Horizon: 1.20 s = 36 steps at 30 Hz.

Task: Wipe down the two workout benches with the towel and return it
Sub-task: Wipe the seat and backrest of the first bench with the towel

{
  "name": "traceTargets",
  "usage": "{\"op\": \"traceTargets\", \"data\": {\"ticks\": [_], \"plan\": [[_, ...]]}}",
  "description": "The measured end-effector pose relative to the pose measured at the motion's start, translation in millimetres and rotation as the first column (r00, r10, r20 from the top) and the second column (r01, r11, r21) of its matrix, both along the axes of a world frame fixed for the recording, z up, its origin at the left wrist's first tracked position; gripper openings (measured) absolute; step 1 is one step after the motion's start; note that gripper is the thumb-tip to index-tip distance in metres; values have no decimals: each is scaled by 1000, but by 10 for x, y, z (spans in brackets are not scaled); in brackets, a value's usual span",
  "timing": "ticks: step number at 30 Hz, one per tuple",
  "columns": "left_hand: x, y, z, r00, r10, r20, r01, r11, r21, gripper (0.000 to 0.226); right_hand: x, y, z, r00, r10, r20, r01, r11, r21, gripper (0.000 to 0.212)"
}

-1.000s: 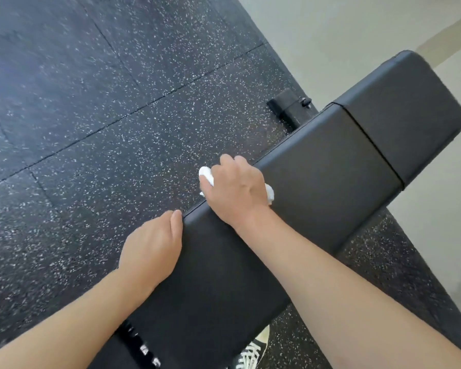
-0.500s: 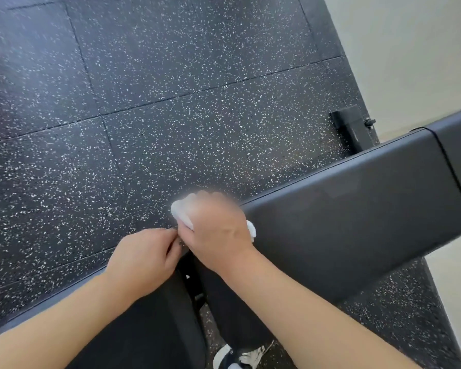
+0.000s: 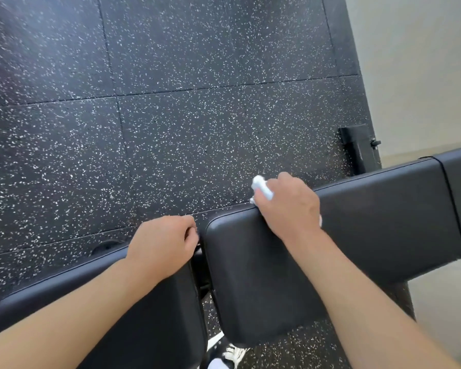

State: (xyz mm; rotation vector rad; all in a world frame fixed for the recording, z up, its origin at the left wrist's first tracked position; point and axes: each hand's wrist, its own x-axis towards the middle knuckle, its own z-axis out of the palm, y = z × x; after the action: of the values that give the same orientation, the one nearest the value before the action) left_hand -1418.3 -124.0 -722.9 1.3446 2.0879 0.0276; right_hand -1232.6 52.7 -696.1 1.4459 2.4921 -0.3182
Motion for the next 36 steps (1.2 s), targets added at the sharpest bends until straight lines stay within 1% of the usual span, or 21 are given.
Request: {"op": "traceTargets", "data": {"ticks": [1,3,5,7,9,10,12,14,16,18,19,21,23,26,27,29,31,34,36], "plan": [[-9,25,8,993,94,66,-95,995,7,19,-212,-230,18,997,58,-41,-59,998,-18,23],[-27,78,17,943,278,185,-286,958,15,19,-560,-615,4,981,150,-124,-155,987,-31,22],[-44,137,-13,898,352,262,-363,932,-6,20,-710,-790,-38,968,198,-153,-208,977,-52,27],[-28,203,-23,887,358,292,-363,931,-37,23,-662,-699,-71,971,189,-149,-203,976,-81,32],[47,295,0,881,346,322,-353,935,-38,28,-458,-479,-91,971,167,-172,-177,983,-47,31],[107,356,17,878,336,341,-347,938,-30,30,-321,-324,-103,976,165,-141,-173,984,-45,33],[268,499,44,876,299,378,-321,947,-7,32,-5,62,-109,983,181,-13,-181,981,-63,41],[464,663,54,887,247,391,-267,964,-4,37,331,461,-98,987,139,78,-136,990,-48,37],[669,863,52,931,158,330,-162,987,-15,40,665,821,-74,996,36,85,-32,998,-49,27],[855,1082,31,964,80,253,-76,997,-23,43,959,1115,-72,995,0,104,7,998,-63,29],[950,1200,18,969,53,242,-48,998,-27,44,1092,1241,-74,995,-26,100,31,998,-48,30],[1157,1447,-4,969,18,247,-9,999,-36,46,1330,1445,-80,994,-89,68,89,996,-5,33],[1393,1698,-17,968,-3,251,12,999,-36,46,1501,1576,-81,993,-113,22,113,994,9,33],[1771,2070,-37,975,-33,219,38,999,-22,44,1770,1770,-85,991,-112,-76,121,985,120,21],[1905,2196,-42,978,-49,202,53,998,-16,43,1884,1856,-102,987,-134,-89,146,977,158,23],[2174,2441,-37,981,-75,177,77,997,-2,42,2116,1998,-157,976,-197,-89,211,957,200,34],[2399,2637,-42,983,-75,169,73,997,19,43,2336,2159,-189,971,-216,-98,235,932,277,40],[2545,2747,-96,997,-48,57,43,995,91,47,2602,2500,-196,956,-272,-113,294,898,328,44],[2558,2724,-109,999,-32,11,30,992,122,47,2683,2681,-207,945,-314,-87,324,880,348,48]]}}
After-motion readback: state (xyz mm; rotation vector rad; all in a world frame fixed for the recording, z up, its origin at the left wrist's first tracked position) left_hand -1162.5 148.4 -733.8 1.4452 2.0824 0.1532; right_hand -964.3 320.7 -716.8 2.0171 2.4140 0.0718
